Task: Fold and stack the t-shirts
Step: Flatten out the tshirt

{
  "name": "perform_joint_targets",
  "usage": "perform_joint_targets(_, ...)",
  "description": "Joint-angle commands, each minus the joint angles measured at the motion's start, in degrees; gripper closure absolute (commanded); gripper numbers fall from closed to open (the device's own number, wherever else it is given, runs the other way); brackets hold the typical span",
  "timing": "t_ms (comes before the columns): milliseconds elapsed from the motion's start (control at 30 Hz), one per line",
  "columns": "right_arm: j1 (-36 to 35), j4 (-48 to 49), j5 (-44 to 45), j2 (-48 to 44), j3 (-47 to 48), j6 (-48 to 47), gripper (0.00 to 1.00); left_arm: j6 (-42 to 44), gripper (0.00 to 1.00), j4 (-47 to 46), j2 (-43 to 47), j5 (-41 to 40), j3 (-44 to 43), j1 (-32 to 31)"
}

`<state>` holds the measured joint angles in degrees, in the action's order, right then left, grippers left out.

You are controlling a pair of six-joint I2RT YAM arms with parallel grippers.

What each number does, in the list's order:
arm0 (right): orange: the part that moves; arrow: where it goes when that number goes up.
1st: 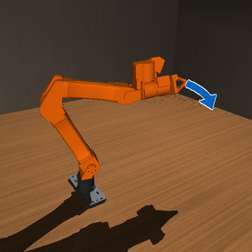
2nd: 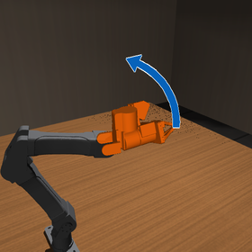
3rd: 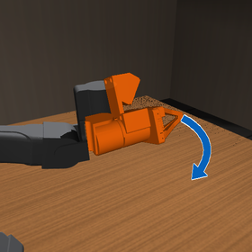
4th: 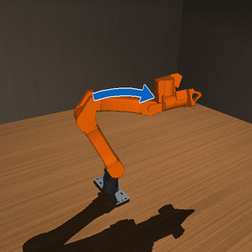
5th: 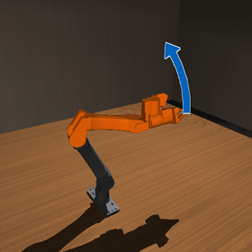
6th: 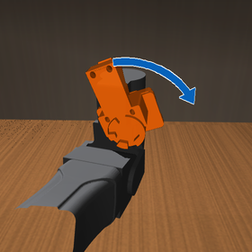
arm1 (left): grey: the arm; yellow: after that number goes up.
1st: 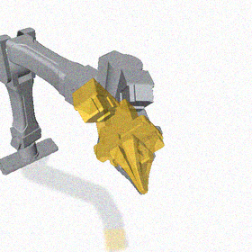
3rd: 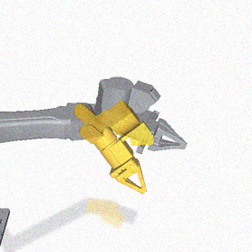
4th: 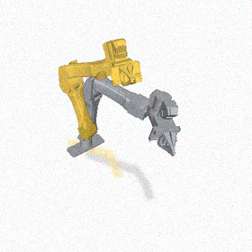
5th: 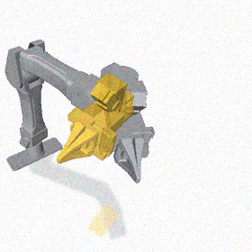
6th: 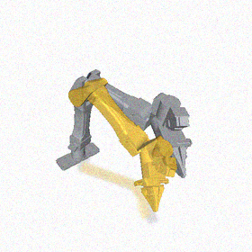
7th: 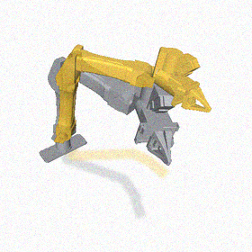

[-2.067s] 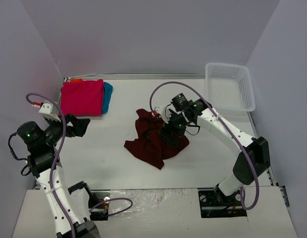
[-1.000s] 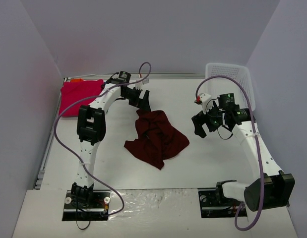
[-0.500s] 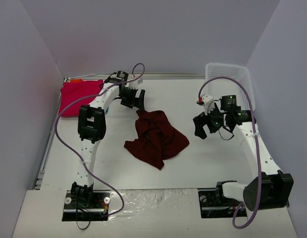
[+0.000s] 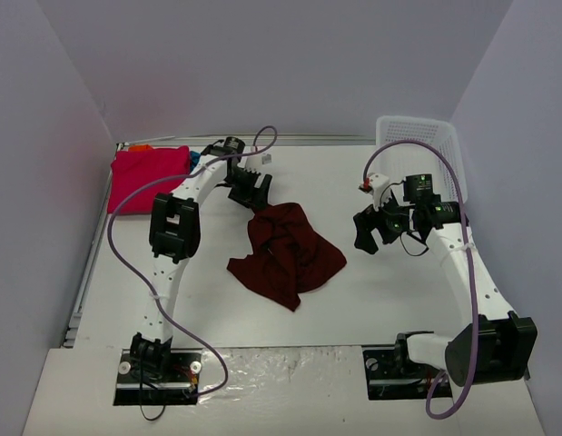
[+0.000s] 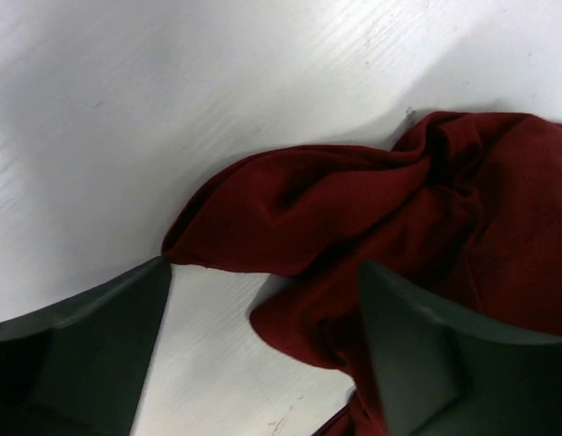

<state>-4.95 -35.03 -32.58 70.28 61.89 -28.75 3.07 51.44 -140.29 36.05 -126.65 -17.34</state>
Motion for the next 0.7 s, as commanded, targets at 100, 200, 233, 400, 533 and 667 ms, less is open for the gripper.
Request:
perform_joint_targets(100, -10.50, -6.80, -3.64, 5.82, 7.88, -1.74, 0.31, 0.54, 0.61, 2.00, -0.60, 1.91, 0.08, -0.41)
perform_joint_targets(200, -17.01, -9.71, -0.39, 15.46, 13.33, -1.66, 0.33, 0.62, 0.85, 1.82, -0.51, 2.35, 0.61, -0.50)
perform_joint_targets(233, -18.59, -9.80, 0.84, 17.24, 15.87, -1.22, 0.34, 0.79, 0.90, 1.82, -0.51, 2.62, 0.79, -0.50)
perform_joint_targets(400, -30.28, -9.89, 8.13, 29.53, 22.48, 0.19, 0.36, 1.76, 0.98, 2.26, -0.25, 2.27, 1.32, -0.50)
perform_joint_targets(533, -35.30, -9.54, 11.39, 35.53, 26.35, 0.10, 0.37, 2.29, 0.97, 2.44, 0.37, 1.83, 1.49, -0.50)
perform_joint_targets(667, -37.58, -9.36, 11.66, 40.80, 32.05, -0.43, 0.37, 2.38, 0.98, 2.35, 0.63, 1.83, 1.67, -0.50)
